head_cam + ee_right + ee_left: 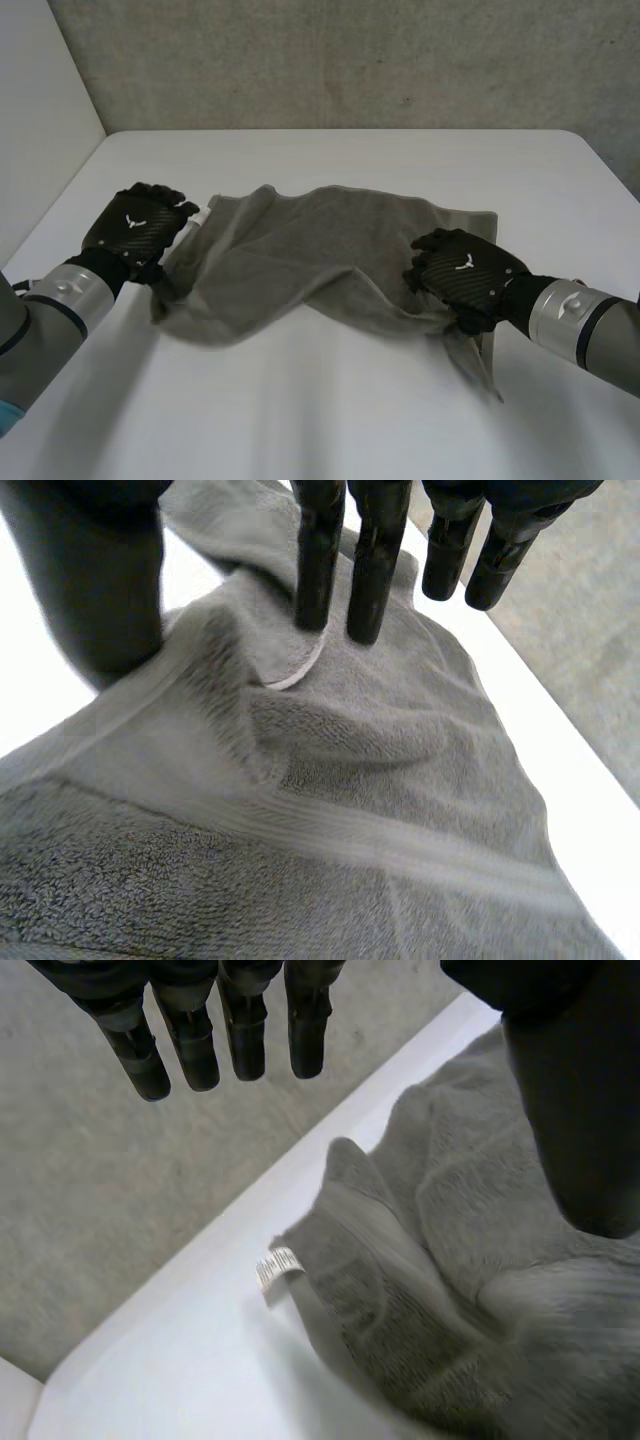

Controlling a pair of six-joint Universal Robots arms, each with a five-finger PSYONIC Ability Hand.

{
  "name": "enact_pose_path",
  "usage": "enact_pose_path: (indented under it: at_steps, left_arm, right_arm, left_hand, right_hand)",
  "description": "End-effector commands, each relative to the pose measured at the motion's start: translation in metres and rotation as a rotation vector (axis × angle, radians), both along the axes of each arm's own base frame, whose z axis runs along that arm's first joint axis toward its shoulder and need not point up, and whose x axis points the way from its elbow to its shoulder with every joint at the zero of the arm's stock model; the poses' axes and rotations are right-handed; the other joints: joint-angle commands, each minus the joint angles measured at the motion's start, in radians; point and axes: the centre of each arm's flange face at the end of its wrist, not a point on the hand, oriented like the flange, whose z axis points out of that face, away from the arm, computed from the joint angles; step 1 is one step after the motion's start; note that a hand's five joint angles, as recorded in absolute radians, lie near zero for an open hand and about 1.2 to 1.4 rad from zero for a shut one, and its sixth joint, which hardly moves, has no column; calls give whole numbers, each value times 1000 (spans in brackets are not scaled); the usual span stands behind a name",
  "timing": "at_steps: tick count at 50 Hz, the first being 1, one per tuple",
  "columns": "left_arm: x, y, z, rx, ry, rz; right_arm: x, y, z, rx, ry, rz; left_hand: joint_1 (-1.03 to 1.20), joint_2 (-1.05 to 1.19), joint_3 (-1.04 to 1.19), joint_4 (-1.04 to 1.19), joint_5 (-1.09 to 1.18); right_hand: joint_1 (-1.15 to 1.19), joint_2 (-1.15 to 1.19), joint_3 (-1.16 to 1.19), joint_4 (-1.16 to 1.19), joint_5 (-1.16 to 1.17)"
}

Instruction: Fold the towel.

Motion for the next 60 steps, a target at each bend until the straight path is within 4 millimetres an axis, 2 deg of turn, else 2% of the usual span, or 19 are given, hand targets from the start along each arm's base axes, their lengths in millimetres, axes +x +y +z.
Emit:
enact_pose_path:
  at_steps: [1,8,10,13,19,28,35,40,48,52,60]
  left_arm:
    - [3,13,-9,131,-23,8]
    - [4,27,-10,190,-29,3]
    - [4,38,-8,214,-30,-4]
    - [3,44,-8,220,-31,-12]
    - [-2,73,-8,227,-40,-48]
    - [-3,88,-18,262,-64,-63]
    - [-5,89,-21,261,-74,-63]
    - [-5,82,-28,236,-94,-19]
    - [-10,77,-51,210,-198,9]
    - [-12,74,-55,191,-201,11]
    - [-20,71,-63,163,-205,4]
  right_arm:
    - [-6,4,-4,137,-11,-125]
    - [-12,16,-2,269,-76,-217]
    - [-15,23,-1,298,-123,-250]
    - [-18,30,0,274,-153,-271]
    - [-29,41,0,214,-175,-311]
    - [-36,54,-9,187,-161,-365]
    - [-40,56,-17,208,-169,-406]
    - [-43,50,-21,238,-239,-460]
    - [-44,49,-25,285,-283,-491]
    - [-43,46,-28,294,-307,-503]
    - [-41,41,-51,373,-308,-533]
  left_hand:
    - [-89,-65,-38,-47,-49]
    - [-89,-65,-38,-47,-49]
    - [-89,-65,-38,-47,-49]
    - [-89,-65,-38,-47,-49]
    - [-89,-65,-38,-47,-49]
    - [-80,-56,-38,-47,-40]
    - [-71,-47,-38,-47,-32]
    - [-68,-45,-38,-47,-29]
    - [-68,-45,-38,-47,-29]
    - [-71,-47,-38,-47,-32]
    - [-54,-30,-38,-47,-14]
  right_hand:
    - [-539,-580,16,28,-358]
    - [-539,-580,16,28,-358]
    - [-539,-580,16,28,-358]
    - [-539,-580,16,28,-358]
    - [-539,-580,16,28,-358]
    - [-539,-580,16,28,-358]
    - [-539,-580,16,28,-358]
    - [-539,-580,16,28,-358]
    - [-521,-562,16,28,-358]
    - [-521,-562,16,28,-358]
    - [-448,-489,16,28,-358]
